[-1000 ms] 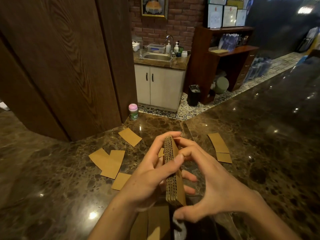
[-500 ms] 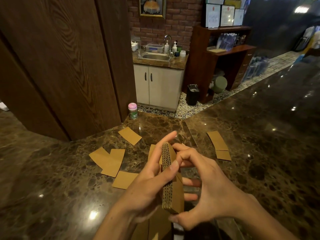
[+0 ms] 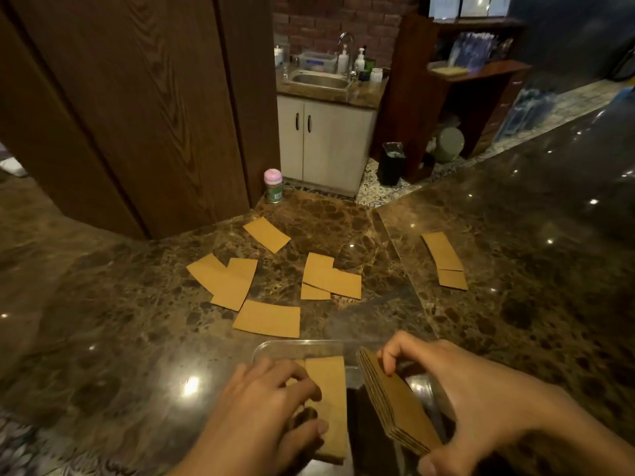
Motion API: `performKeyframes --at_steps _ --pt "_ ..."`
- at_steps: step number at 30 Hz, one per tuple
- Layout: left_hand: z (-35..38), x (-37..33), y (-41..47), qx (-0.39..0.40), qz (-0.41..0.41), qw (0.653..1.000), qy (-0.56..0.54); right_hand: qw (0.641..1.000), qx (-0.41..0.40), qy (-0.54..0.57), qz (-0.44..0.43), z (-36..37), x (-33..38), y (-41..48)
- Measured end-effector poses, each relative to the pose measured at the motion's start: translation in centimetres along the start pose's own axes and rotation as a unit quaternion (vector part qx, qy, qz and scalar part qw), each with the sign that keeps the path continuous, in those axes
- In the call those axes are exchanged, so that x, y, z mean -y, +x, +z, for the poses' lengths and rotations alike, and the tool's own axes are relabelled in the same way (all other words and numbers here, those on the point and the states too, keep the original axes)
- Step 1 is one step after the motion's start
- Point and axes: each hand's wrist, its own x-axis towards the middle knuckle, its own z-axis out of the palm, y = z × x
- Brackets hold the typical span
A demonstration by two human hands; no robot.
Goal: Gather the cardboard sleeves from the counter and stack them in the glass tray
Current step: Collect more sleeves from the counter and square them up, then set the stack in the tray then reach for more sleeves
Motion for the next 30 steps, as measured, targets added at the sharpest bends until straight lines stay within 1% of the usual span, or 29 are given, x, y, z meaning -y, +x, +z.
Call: performKeyframes --at_steps 2,3,4,6,9,11,14,17,19,22,25,27,30 --pt "0.4 -0.9 0.0 0.096 0.006 0.993 0.076 0.998 0.050 -0.031 0.034 0.8 0.0 0.8" --pt "0.8 -0.8 0.1 0.149 -0.004 0.984 0.101 0.995 0.065 -0.053 0.050 1.0 0.0 1.3" --pt "1.2 -0.9 0.2 0.175 -0.021 0.977 0.117 0.991 0.080 -0.081 0.066 1.6 0.0 2.0" --pt "1.9 -1.0 0.5 0.177 -0.024 0.972 0.154 0.981 0.082 -0.160 0.077 2.7 -0.4 3.6" --pt "3.0 -0.8 0.2 0.219 -0.024 0.960 0.172 0.960 0.051 -0.264 0.076 4.8 -1.1 5.7" --pt "4.5 -0.1 0.0 0.194 -0.029 0.968 0.158 0.952 0.038 -0.295 0.079 6.2 -1.4 6.7" --pt "5.7 0.2 0.0 0.146 -0.015 0.979 0.142 0.951 0.021 -0.296 0.087 7.6 -1.6 7.5" --pt "6.2 0.3 -0.3 0.141 -0.023 0.981 0.127 0.956 -0.004 -0.282 0.085 8.4 -1.9 7.5" --pt "6.3 0.3 -0.3 0.144 -0.031 0.983 0.105 0.957 -0.002 -0.273 0.096 8.8 -2.0 7.4" --pt "6.0 0.2 -0.2 0.142 -0.022 0.984 0.110 0.962 -0.003 -0.254 0.101 9.1 -2.0 7.3" --pt "6.3 0.0 0.2 0.147 -0.018 0.982 0.119 0.967 -0.035 -0.236 0.084 9.3 -2.2 7.0" --pt "6.5 0.1 0.3 0.134 -0.010 0.981 0.136 0.970 -0.057 -0.223 0.081 9.2 -2.2 6.7" --pt "7.1 0.1 0.2 0.089 -0.011 0.989 0.119 0.970 -0.051 -0.217 0.097 8.9 -1.9 6.3"
